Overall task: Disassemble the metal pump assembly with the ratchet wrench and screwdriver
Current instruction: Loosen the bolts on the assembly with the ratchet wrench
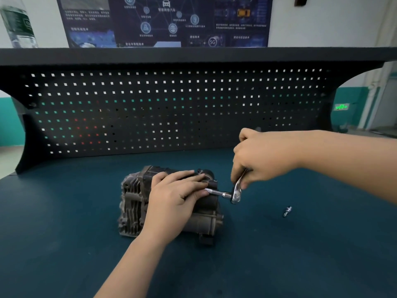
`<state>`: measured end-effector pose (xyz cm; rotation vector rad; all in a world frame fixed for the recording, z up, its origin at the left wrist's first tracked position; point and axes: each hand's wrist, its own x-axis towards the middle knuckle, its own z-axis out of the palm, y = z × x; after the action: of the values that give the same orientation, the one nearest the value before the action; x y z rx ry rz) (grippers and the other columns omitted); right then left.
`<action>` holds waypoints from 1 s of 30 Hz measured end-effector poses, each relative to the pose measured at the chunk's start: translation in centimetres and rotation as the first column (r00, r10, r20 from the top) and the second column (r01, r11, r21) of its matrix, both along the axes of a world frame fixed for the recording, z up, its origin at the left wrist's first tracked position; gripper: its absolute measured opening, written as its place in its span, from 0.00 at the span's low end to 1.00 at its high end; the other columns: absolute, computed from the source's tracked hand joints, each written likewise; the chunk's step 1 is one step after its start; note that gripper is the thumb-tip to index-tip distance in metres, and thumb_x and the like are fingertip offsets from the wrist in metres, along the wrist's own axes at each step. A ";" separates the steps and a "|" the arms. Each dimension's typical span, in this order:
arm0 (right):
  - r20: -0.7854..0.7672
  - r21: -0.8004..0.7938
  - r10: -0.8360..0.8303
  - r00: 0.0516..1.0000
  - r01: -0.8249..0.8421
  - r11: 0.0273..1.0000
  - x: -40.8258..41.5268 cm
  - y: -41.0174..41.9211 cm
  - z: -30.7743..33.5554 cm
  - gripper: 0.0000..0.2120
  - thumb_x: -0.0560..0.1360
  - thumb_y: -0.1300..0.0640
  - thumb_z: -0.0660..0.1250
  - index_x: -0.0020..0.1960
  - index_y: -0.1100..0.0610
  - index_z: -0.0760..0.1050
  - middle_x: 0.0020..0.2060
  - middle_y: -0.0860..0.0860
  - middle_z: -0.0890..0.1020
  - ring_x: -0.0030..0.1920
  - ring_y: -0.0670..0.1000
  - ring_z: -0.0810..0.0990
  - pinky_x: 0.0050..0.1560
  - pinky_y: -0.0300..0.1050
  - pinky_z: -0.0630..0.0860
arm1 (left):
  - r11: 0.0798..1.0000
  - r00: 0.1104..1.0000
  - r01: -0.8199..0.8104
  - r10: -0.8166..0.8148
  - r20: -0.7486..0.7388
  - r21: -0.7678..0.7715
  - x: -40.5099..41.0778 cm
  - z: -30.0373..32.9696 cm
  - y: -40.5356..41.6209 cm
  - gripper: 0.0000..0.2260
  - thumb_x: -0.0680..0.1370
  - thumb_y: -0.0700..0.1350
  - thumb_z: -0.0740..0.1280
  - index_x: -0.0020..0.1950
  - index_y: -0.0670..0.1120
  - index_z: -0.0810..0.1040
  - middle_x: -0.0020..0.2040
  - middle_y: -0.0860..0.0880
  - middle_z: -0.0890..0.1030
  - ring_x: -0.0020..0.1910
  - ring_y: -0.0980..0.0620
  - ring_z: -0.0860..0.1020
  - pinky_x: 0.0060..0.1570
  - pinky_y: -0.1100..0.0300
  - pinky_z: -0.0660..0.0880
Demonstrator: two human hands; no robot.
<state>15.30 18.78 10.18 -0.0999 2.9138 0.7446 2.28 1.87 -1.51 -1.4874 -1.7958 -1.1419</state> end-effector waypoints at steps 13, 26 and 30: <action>-0.074 -0.070 -0.020 0.997 0.015 0.997 -0.4 0.3 -1.0 0.10 0.75 0.41 0.64 0.50 0.42 0.81 0.37 0.35 0.78 0.46 0.40 0.69 0.59 0.50 0.55 | 0.999 1.000 0.018 -0.019 0.023 0.028 -0.1 -0.3 0.0 0.05 0.71 0.50 0.70 0.43 0.53 0.85 0.49 0.60 0.83 0.54 0.64 0.76 0.60 0.67 0.56; -0.603 -0.156 0.075 0.794 -0.210 0.965 1.2 2.2 -5.6 0.09 0.64 0.49 0.78 0.38 0.52 0.83 0.43 0.44 0.84 0.57 0.52 0.79 0.65 0.60 0.56 | 0.981 0.986 -0.058 0.028 -0.162 -0.184 1.3 1.0 0.1 0.09 0.73 0.59 0.64 0.48 0.62 0.81 0.63 0.64 0.75 0.62 0.51 0.72 0.52 0.48 0.60; -0.705 0.023 0.212 0.677 -0.276 0.961 1.2 2.5 -4.5 0.11 0.62 0.49 0.79 0.37 0.55 0.83 0.49 0.52 0.85 0.60 0.61 0.78 0.61 0.68 0.67 | 0.966 0.988 -0.091 0.057 -0.145 -0.242 1.9 1.6 0.7 0.10 0.74 0.58 0.63 0.53 0.63 0.80 0.64 0.65 0.74 0.68 0.47 0.68 0.56 0.38 0.59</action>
<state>16.52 21.23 5.71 -0.2790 3.7324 0.8404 4.20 2.53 0.05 -1.5813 -1.9353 -0.7798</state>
